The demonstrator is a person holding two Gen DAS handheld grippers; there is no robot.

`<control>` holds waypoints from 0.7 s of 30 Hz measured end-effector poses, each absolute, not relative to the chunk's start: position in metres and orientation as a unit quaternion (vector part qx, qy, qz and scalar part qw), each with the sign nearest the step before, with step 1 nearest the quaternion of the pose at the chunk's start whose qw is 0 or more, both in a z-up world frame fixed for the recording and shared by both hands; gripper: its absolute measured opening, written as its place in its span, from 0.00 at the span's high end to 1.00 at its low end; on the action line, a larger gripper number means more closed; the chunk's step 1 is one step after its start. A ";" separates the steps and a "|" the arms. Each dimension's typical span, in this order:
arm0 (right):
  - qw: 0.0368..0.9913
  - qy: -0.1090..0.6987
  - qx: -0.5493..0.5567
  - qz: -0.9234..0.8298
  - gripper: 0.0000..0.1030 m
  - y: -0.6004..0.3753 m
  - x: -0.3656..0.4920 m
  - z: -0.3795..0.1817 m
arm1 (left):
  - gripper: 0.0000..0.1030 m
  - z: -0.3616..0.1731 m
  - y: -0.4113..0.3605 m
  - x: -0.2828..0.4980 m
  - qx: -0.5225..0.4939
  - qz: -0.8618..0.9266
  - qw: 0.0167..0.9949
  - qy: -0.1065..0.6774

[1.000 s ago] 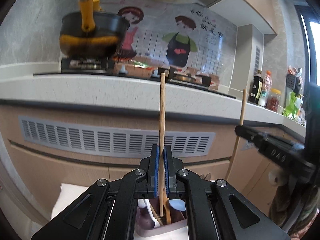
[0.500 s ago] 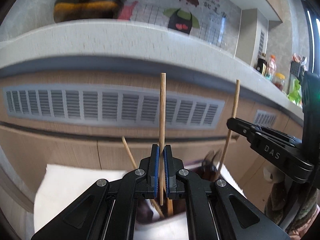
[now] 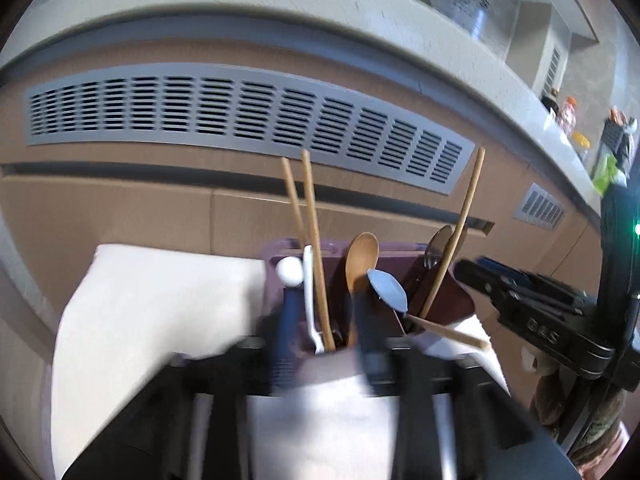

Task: Organize utensils

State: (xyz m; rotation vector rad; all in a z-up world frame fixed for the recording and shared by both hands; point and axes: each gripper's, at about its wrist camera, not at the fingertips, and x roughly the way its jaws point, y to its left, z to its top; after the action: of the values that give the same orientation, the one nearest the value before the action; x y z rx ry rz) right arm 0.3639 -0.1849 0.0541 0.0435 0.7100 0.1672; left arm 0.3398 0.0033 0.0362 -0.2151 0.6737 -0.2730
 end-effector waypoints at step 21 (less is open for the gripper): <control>0.941 0.334 0.036 0.035 0.07 -0.201 0.103 0.026 | 0.00 0.030 -0.010 0.078 0.011 -0.029 0.970 0.240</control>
State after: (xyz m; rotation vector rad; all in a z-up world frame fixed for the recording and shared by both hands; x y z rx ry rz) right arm 0.1033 -0.2013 0.0258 0.0727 0.6817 0.0705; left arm 0.0782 -0.0096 0.0295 0.0224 0.4857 -0.0592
